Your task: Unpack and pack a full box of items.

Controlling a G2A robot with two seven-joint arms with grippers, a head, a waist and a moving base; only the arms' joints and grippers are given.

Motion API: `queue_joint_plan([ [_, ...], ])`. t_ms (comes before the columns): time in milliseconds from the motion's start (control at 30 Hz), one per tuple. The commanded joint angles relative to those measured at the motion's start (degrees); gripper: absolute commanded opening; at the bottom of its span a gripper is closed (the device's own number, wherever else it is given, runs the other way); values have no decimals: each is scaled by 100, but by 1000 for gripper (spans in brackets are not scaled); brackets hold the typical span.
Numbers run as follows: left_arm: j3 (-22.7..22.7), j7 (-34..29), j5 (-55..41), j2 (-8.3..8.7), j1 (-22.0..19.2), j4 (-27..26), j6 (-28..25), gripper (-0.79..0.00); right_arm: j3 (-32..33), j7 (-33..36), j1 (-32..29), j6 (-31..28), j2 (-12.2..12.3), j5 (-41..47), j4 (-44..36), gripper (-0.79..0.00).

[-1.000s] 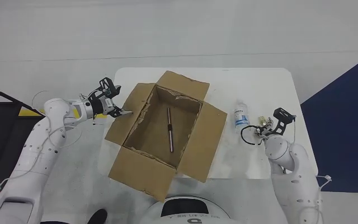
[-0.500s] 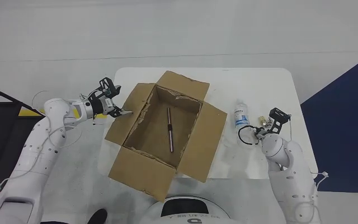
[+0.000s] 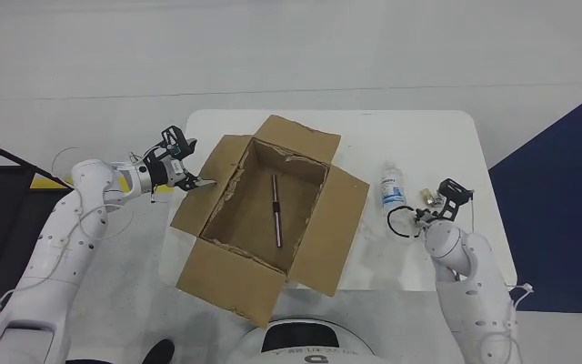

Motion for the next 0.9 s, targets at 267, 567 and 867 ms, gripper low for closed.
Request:
queue_joint_plan([
  [267,0,0,0,0,0,0,0,0,325,-599,-534,-393,-30,685,-617,-785],
  [567,0,0,0,0,0,0,0,0,544,-1965,-1090,-1548,-111,1923,-1908,-785],
  [867,0,0,0,0,0,0,0,0,-796,-1796,-861,-3453,-109,1864,-2528,-785],
])
